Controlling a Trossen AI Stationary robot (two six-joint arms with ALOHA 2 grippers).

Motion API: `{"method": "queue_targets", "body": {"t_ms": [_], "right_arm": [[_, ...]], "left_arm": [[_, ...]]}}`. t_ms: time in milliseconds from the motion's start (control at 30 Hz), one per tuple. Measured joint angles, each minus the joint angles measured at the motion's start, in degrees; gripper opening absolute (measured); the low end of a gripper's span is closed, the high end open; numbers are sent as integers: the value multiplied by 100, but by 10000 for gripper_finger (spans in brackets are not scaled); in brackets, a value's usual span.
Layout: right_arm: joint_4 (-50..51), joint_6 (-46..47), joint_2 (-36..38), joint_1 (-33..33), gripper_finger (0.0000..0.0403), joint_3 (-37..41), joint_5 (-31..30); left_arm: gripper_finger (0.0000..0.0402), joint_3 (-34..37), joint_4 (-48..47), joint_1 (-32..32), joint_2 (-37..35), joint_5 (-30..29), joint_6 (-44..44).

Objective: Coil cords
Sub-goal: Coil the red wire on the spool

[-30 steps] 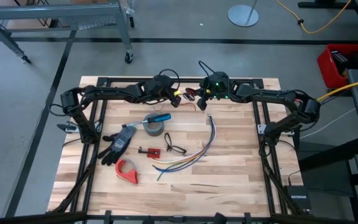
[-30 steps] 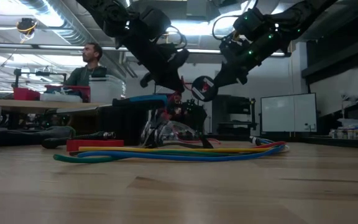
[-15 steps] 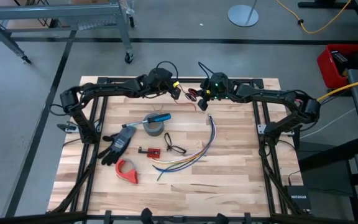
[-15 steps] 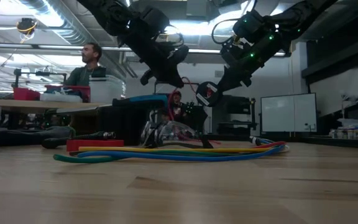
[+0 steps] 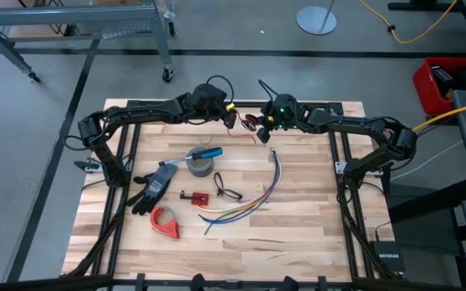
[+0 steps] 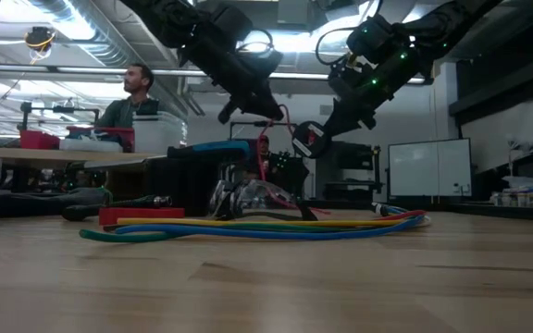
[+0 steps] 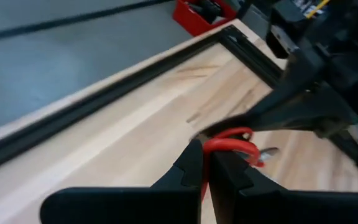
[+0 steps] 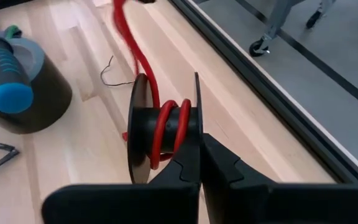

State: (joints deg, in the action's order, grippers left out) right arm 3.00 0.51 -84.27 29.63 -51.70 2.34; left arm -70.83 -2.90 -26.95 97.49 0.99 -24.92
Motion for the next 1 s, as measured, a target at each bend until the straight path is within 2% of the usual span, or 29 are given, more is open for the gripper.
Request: {"method": "queue_targets", "body": {"t_ms": [500,800,1000], "right_arm": [[-30,207,0,-2,1,0,-27],[-36,227,0,-2,1,0,0],[-385,407,0,0,1,0,462]], "left_arm": [[0,0,4,12,0,1413,-649],[0,0,107,136,0,1448,-741],[0,0,516,150,0,1454,-805]]}}
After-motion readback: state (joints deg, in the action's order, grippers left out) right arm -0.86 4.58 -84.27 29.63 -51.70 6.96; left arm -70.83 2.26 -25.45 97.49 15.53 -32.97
